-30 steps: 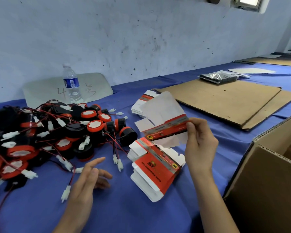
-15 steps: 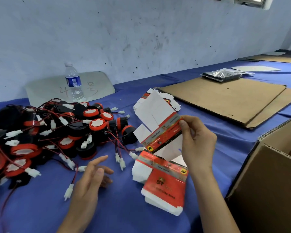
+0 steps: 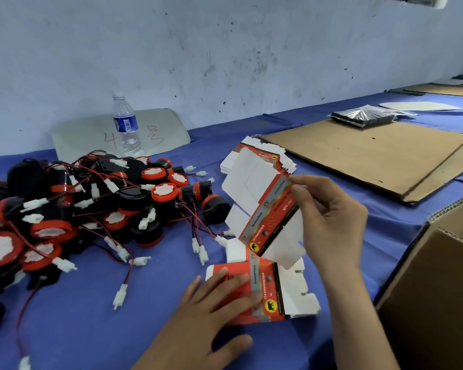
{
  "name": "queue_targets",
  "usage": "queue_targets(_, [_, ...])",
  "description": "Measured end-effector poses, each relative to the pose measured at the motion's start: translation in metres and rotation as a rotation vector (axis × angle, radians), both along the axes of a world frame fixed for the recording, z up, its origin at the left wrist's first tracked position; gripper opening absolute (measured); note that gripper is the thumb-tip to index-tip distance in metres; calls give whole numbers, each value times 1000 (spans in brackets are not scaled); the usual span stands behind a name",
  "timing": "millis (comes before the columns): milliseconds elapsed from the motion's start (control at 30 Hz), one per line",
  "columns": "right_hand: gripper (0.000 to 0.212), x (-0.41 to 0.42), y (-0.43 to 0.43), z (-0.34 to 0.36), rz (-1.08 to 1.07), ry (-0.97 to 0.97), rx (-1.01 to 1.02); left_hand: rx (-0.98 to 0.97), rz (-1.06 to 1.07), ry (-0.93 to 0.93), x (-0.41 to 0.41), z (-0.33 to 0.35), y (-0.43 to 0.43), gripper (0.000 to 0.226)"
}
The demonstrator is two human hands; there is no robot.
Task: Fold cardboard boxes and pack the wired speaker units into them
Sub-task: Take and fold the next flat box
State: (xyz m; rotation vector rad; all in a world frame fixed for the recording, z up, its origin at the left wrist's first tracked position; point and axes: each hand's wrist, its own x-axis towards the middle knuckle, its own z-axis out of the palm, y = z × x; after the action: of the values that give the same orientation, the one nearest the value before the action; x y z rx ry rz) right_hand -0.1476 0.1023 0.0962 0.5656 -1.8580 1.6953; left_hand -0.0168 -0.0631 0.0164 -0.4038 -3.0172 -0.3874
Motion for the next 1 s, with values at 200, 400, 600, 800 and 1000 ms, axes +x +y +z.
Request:
queue_targets(200, [22,-5,8,2,3,-98,-265,-103,17,-21,2,9,5,54])
queue_targets(400, [19,-32,11,-15,-91,-348,-517,0,0,46,-1,-2,3,54])
queue_targets(600, [18,-53,9,-20,-99,-483,-538,92,13,-24,-1,-8,1,52])
queue_targets(800, [9,-68,-3,-19,79,-728,-458,86,15,-84,-1,-5,2,53])
queue_targets(1000, [23,-70,5,-27,156,-694,420,0,9,-24,-1,-2,5,54])
